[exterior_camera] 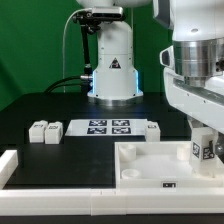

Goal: Assemble one leg

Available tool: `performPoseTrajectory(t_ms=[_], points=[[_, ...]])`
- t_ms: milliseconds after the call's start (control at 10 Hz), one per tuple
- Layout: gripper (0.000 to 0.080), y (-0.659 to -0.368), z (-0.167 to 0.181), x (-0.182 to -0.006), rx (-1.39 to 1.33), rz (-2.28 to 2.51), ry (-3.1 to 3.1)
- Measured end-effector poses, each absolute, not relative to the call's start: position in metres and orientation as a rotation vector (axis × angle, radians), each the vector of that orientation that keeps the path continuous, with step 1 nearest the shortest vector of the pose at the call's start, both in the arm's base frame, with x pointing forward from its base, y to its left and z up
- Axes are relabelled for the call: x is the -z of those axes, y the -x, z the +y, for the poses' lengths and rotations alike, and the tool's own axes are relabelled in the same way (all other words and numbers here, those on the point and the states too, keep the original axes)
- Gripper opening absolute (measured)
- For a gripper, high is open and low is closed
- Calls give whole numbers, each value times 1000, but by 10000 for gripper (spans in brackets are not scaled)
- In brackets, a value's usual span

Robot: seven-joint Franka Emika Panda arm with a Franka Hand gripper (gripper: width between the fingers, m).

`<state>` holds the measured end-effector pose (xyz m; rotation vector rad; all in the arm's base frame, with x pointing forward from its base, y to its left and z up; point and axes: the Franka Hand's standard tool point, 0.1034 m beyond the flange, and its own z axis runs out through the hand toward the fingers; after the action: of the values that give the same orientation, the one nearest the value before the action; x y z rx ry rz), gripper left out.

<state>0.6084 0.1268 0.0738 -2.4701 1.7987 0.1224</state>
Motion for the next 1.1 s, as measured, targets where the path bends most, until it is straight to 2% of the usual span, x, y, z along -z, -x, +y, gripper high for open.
performPoseTrajectory(t_ms=[100,200,300,600,1100], points=[[484,-608,127,-74,-123,1795,2473],[484,-608,127,-74,-117,1672,2556],[612,-609,127,-73,-108,1499,2657],[648,-608,125,-71,-85,987,2878],[649,-608,124,-71,-42,213,3028]])
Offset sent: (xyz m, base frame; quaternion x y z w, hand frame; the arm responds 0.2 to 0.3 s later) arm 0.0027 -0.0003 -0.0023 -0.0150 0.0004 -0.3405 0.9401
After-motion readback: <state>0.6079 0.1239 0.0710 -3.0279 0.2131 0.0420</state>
